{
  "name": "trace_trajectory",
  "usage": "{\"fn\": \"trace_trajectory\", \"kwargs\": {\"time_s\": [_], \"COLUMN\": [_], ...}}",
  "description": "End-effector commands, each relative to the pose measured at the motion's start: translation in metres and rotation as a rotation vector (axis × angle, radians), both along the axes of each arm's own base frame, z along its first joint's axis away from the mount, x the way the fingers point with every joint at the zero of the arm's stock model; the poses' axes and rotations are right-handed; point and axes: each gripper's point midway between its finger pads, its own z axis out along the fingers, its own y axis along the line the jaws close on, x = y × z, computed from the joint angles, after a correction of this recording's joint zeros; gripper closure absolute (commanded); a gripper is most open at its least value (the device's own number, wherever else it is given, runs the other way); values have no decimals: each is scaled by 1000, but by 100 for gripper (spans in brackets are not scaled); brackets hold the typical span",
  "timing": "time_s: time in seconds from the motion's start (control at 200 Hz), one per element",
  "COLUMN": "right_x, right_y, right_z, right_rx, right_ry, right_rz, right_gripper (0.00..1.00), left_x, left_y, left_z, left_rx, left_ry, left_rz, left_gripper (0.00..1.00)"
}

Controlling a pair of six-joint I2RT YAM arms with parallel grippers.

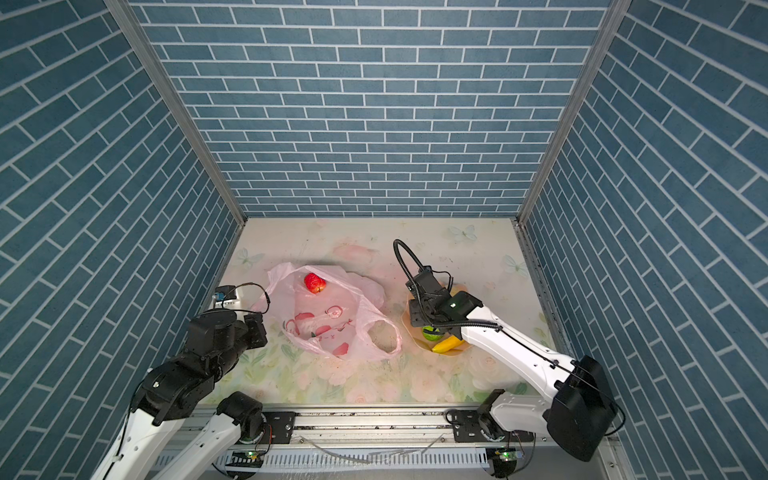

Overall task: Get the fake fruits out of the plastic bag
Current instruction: 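Lower the yellow fruit into the peach bowl and open the right gripper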

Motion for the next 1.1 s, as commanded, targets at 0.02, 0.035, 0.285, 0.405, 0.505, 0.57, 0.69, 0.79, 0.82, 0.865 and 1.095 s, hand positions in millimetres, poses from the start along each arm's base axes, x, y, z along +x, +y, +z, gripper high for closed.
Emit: {"fn": "trace_trajectory", "kwargs": {"time_s": [0.02,0.035,0.285,0.405,0.505,0.57,0.69,0.79,0.82,0.865,1.095], "right_x": [-3,-3,0,1,1,1,1,1,1,0,0], "right_y": [0,1,0,0,-1,-2,-4,-4,-4,-5,-4], "right_z": [-26,-28,-52,-58,-62,-63,-68,-72,-73,-74,-75], "right_rx": [-9,-10,-32,-35,-37,-37,-46,-49,-49,-49,-45], "right_ry": [64,67,112,124,130,132,142,150,151,155,158], "right_rz": [-16,-14,-24,-31,-33,-37,-42,-43,-44,-45,-43], "right_gripper": [76,76,76,76,74,72,69,67,66,65,53], "left_x": [-3,-3,-3,-3,-3,-3,-3,-3,-3,-3,-3], "left_y": [-4,-4,-12,-15,-16,-17,-17,-17,-17,-17,-17], "left_z": [-4,-5,-7,-7,-8,-8,-8,-8,-8,-7,-6], "left_rx": [-19,-21,-54,-67,-72,-72,-75,-76,-74,-74,-70], "left_ry": [10,9,12,11,11,12,13,10,9,7,7], "left_rz": [-19,-21,-53,-65,-69,-70,-72,-73,-74,-73,-76], "left_gripper": [96,96,96,96,96,96,96,96,96,96,96]}}
